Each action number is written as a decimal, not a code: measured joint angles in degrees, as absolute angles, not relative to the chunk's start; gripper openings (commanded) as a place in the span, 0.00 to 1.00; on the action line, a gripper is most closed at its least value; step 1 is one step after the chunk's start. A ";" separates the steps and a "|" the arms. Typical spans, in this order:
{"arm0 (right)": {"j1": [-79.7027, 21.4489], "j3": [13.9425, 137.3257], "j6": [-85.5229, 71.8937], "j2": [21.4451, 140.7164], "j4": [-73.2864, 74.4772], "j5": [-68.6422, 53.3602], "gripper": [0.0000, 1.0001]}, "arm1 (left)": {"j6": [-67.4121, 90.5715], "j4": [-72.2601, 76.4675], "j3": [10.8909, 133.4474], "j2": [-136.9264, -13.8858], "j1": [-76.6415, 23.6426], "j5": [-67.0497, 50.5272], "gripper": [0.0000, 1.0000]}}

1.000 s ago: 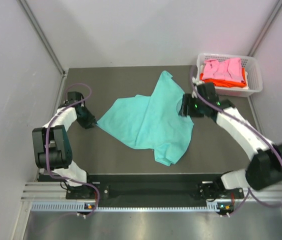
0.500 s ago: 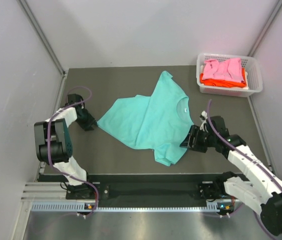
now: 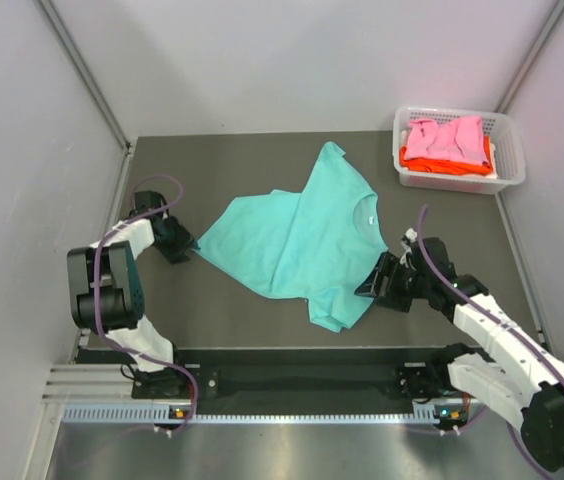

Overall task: Fold and stack the t-shirts
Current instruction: Flatten the tshirt out

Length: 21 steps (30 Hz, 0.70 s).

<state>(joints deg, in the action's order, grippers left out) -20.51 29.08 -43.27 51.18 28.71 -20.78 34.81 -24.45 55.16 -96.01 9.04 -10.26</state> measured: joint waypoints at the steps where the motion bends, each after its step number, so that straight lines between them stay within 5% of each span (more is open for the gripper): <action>1: -20.51 28.73 -43.70 51.18 28.05 -20.91 0.68 | 34.85 -23.81 55.18 -96.18 9.04 -10.76 0.47; 15: -23.51 21.19 -54.41 54.46 21.87 -23.03 0.64 | 35.90 -22.39 57.21 -99.53 9.08 -12.12 0.02; 21: -30.57 18.37 -62.33 56.99 15.51 -21.93 0.57 | 35.81 -22.39 57.21 -99.50 9.08 -12.12 0.00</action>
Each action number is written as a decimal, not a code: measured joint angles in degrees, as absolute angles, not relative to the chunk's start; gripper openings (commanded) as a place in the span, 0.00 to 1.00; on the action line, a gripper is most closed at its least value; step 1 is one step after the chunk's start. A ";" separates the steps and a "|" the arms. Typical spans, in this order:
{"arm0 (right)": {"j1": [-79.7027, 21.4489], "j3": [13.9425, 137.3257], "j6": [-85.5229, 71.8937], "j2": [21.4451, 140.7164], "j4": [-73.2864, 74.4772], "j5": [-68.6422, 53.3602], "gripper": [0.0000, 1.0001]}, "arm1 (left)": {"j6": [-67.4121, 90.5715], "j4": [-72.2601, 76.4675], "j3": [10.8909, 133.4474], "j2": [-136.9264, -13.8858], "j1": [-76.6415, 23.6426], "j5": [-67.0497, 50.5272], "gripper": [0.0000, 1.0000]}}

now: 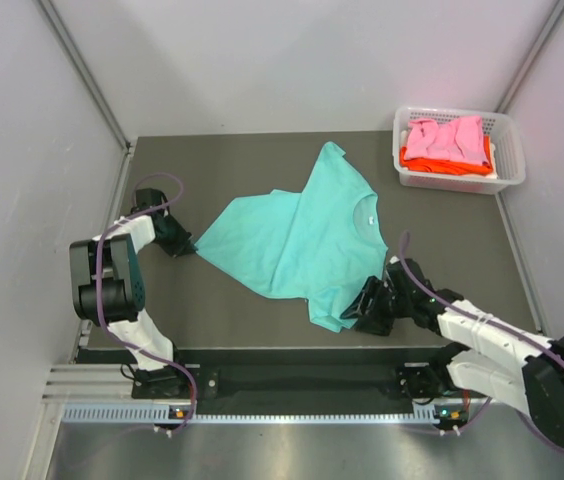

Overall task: Fold and stack the t-shirts
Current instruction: Flatten the tshirt out

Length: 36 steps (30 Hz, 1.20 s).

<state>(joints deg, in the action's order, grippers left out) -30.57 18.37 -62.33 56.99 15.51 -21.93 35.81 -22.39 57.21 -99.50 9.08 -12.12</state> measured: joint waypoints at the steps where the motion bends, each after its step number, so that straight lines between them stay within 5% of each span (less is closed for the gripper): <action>1: -31.64 18.37 -63.40 57.58 14.63 -21.58 0.56 | 35.81 -22.39 57.21 -99.48 9.08 -12.12 0.00; 12: -35.79 17.63 -70.48 55.90 11.05 -16.23 0.37 | 35.75 -22.13 56.69 -99.00 9.08 -11.94 0.00; 14: -35.79 16.84 -71.09 55.48 9.89 -16.08 0.05 | 35.66 -22.06 56.49 -98.85 9.06 -11.94 0.00; 15: -35.86 16.47 -71.33 55.57 9.30 -16.10 0.00 | 35.62 -22.06 56.47 -98.83 9.08 -11.97 0.00; 22: -35.70 23.31 -67.00 54.52 18.65 -11.14 0.00 | 35.48 -24.73 56.42 -96.44 9.06 -10.72 0.00; 36: -21.34 74.96 -33.41 52.18 39.07 1.76 0.00 | 33.80 -35.27 83.29 -71.48 7.94 -7.53 0.00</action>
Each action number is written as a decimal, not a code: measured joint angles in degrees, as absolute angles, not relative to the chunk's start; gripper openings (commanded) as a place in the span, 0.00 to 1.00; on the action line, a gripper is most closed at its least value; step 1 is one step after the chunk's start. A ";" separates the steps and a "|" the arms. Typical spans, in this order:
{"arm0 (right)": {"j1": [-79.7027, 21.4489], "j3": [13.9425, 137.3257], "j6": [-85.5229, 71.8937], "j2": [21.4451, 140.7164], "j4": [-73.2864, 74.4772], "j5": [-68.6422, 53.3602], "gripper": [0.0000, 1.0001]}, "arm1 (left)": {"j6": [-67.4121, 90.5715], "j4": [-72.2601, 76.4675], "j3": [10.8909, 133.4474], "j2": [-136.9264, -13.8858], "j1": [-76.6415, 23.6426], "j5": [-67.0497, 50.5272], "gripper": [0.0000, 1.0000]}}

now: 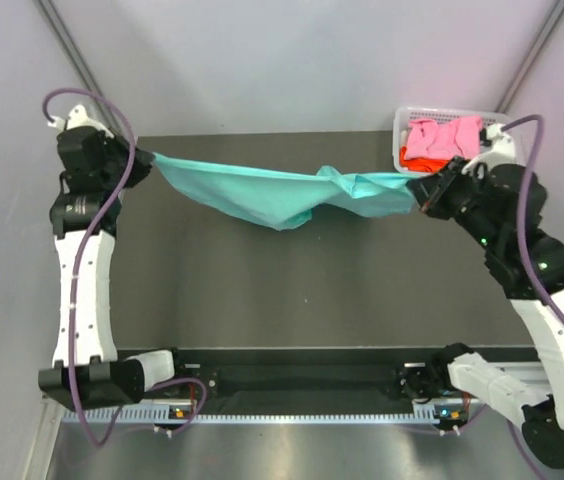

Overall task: Fold and stack the t-shirts
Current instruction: Flatten the tshirt out

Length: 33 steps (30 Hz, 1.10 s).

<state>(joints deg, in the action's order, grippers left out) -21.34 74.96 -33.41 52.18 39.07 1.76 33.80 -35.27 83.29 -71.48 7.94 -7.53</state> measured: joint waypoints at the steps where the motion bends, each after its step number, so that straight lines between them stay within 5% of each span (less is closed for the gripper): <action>1: -21.19 77.52 -31.00 52.27 39.22 2.02 0.00 | 32.77 -35.44 85.49 -70.26 7.44 -7.29 0.00; 18: -21.19 90.50 -7.99 28.84 29.21 1.54 0.00 | 23.83 -34.63 104.12 -48.58 -2.42 -2.04 0.00; 27: -21.19 90.76 -8.78 39.88 25.54 2.92 0.00 | 20.75 -32.64 102.32 -55.75 -4.25 3.01 0.00; 33: -21.15 80.07 -11.79 53.01 22.39 5.30 0.00 | 16.95 -28.64 88.60 -66.87 -4.23 6.96 0.00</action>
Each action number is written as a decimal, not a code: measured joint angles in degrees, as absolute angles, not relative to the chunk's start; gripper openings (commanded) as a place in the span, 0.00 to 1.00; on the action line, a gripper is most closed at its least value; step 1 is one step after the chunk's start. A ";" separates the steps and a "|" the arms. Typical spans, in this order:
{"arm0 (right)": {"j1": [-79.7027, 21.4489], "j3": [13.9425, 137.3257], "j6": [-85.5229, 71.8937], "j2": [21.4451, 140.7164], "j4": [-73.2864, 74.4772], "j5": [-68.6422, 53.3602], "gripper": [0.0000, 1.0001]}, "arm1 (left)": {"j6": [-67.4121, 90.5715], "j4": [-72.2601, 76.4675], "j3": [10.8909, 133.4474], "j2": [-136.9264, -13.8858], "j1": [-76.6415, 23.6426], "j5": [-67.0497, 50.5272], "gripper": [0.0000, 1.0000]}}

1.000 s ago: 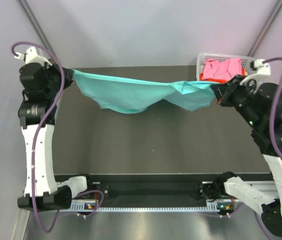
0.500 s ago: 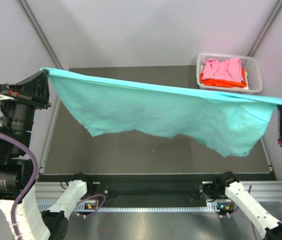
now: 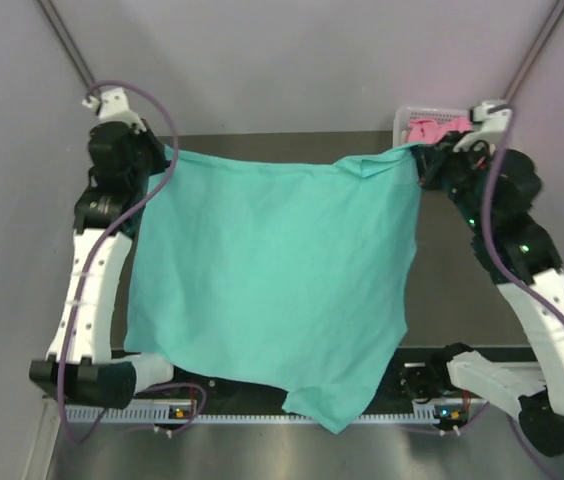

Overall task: Fold and stack the t-shirts
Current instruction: Flatten the tshirt out, then fold the tshirt

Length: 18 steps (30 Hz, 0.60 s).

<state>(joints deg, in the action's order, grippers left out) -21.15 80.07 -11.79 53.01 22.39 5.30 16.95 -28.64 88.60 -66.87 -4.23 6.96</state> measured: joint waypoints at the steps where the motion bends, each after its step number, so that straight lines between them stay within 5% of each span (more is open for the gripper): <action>1: -21.15 78.24 -12.38 55.24 22.24 5.32 0.00 | 16.19 -27.92 85.97 -69.21 -4.23 7.40 0.00; 9: -18.83 67.35 -15.86 69.71 18.68 5.93 0.00 | 11.53 -18.09 75.22 -91.07 -3.81 6.79 0.00; 18: -14.83 73.38 -15.44 93.95 13.74 4.69 0.00 | 12.58 -11.44 93.03 -121.62 -0.95 3.84 0.00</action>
